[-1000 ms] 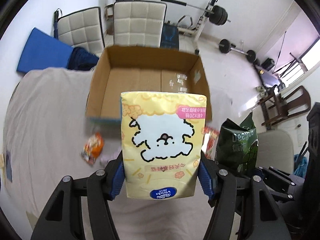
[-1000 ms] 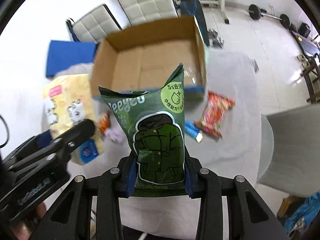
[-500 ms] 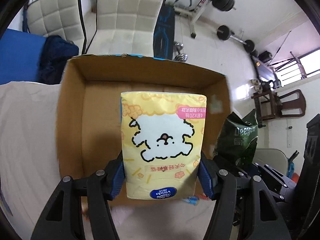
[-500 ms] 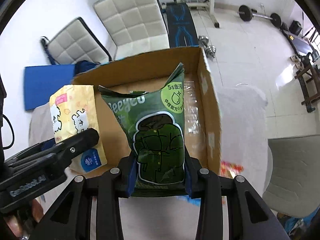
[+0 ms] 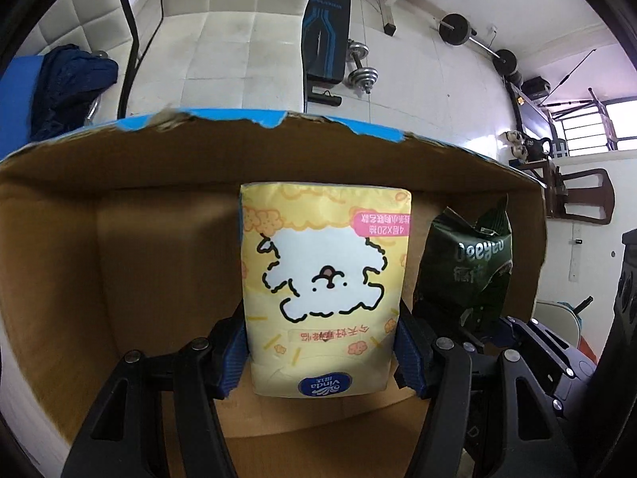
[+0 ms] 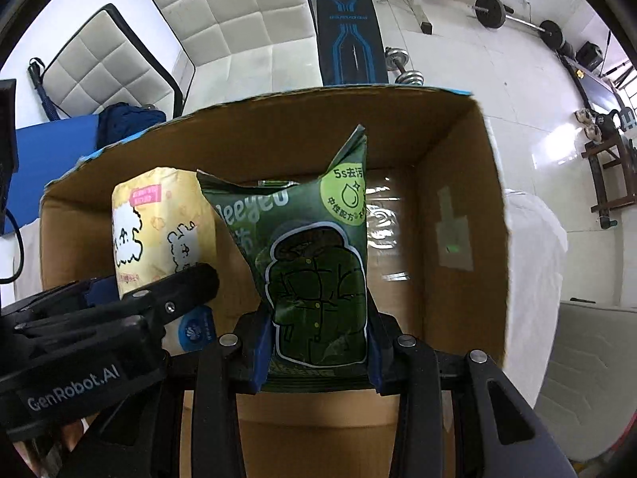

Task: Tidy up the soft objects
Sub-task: 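Carry both packs into the cardboard box and open both tools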

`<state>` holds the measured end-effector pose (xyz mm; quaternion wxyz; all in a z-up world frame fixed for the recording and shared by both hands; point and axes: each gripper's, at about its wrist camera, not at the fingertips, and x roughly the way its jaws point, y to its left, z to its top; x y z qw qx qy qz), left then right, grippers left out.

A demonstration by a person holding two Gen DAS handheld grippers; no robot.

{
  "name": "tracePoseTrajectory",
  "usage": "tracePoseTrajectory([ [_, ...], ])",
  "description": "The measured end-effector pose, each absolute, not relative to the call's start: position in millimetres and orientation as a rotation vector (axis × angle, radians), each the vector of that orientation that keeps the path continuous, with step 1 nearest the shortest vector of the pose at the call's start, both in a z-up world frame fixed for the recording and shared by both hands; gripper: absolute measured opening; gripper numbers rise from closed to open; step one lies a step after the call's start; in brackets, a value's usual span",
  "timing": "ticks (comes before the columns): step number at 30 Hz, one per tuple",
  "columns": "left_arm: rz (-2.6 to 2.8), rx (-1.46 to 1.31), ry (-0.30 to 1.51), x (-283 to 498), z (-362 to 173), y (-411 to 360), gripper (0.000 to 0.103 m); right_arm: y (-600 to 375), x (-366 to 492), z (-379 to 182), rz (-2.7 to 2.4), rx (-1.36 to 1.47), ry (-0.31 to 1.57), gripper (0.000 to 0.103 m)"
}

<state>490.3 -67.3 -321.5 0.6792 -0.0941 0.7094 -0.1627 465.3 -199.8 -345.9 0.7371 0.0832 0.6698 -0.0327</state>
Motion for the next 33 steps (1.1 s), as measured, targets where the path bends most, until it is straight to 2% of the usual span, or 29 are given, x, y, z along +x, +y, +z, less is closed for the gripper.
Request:
tracePoseTrajectory([
  [6,-0.294,-0.247,1.649,493.2,-335.2,-58.7,0.063,-201.2,479.1,-365.8,-0.056,0.149,1.515,0.044],
  [10,-0.28,-0.231,1.634,486.7,-328.7,-60.0,0.066,-201.8,479.4,-370.0,-0.057,0.14,1.525,0.061],
  [15,-0.264,-0.182,1.6,472.0,-316.1,-58.8,0.07,-200.6,472.6,-362.6,-0.062,0.12,1.517,0.062],
  [18,-0.251,-0.142,1.558,461.8,-304.0,-53.9,0.08,-197.4,461.9,-352.2,-0.062,0.095,1.51,0.063],
  [21,-0.22,-0.084,1.502,445.9,-288.6,-46.8,0.094,-193.3,448.0,-341.3,-0.049,0.081,1.497,0.078],
  [23,-0.19,-0.04,1.46,432.5,-276.9,-41.7,0.097,-189.8,432.9,-329.9,-0.039,0.074,1.477,0.085],
  [25,-0.18,-0.021,1.416,417.7,-263.9,-36.9,0.101,-189.0,419.0,-320.6,-0.037,0.076,1.461,0.1],
  [26,-0.177,-0.019,1.402,414.6,-262.3,-32.6,0.101,-187.4,412.0,-315.7,-0.036,0.077,1.448,0.103],
  [33,-0.179,-0.003,1.313,373.2,-229.6,-13.1,0.102,-179.8,356.8,-284.2,-0.045,0.072,1.36,0.103],
])
